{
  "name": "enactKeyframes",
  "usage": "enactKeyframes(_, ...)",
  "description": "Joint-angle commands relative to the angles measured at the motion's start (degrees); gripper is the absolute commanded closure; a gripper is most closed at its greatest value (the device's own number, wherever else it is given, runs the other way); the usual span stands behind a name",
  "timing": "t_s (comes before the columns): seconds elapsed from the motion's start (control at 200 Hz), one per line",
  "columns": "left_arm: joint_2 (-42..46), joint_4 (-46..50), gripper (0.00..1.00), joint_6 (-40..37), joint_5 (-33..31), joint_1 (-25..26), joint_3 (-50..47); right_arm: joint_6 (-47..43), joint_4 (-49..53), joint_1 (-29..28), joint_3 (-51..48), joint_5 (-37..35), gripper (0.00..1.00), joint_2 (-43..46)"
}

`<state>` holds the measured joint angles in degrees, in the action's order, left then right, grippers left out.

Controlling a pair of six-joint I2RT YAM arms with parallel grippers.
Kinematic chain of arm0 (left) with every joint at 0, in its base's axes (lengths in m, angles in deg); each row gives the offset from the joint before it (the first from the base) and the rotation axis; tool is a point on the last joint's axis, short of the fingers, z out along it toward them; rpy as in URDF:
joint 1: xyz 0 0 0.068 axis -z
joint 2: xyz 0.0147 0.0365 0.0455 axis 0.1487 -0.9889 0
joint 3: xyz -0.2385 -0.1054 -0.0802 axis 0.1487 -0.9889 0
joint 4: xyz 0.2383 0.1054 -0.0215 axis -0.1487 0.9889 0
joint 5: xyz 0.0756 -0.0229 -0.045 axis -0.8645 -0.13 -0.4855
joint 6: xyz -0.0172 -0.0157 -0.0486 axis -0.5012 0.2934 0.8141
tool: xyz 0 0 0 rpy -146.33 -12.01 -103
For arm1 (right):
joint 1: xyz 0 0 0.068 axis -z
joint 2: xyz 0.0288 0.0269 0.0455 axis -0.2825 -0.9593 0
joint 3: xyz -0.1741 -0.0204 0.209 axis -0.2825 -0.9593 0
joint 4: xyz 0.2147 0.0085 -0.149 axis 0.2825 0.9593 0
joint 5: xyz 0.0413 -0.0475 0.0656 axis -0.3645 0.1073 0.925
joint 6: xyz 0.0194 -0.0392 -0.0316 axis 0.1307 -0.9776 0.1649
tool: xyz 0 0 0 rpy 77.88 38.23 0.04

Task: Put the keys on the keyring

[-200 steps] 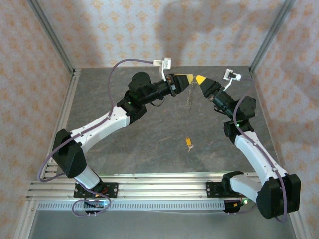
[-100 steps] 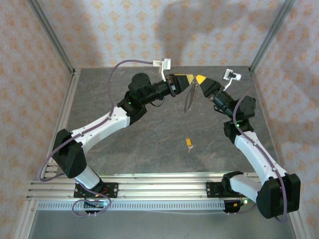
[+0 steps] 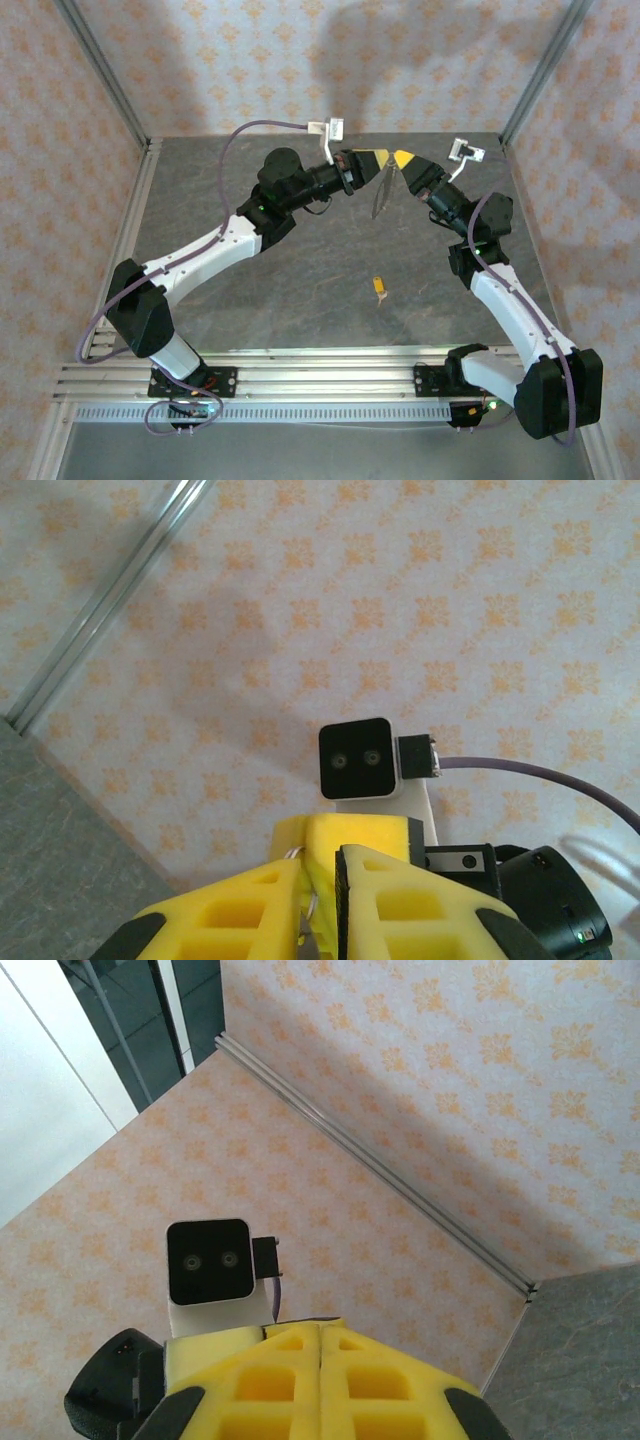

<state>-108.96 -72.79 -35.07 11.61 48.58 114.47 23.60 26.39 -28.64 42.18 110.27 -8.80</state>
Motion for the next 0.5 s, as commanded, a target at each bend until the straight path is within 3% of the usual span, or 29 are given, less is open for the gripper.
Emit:
enactKeyframes(0.0,-0.4,-3.1,0.82,0.4,1.6,0.7,-0.6,0.0,-3.1,-0.3,0.6,-0.6,1.0,0.5)
enactKeyframes(0.36,-0.2,-3.6,0.8,0.4,1.4,1.0,-1.9,-0.1,-3.1,-0.2,0.4,-1.1,1.0,0.6)
enactKeyframes(0.495,-0.5,-3.8,0.83,0.4,1.5,1.1,-1.7,-0.1,-3.1,-0.2,0.5,-0.8,1.0,0.5)
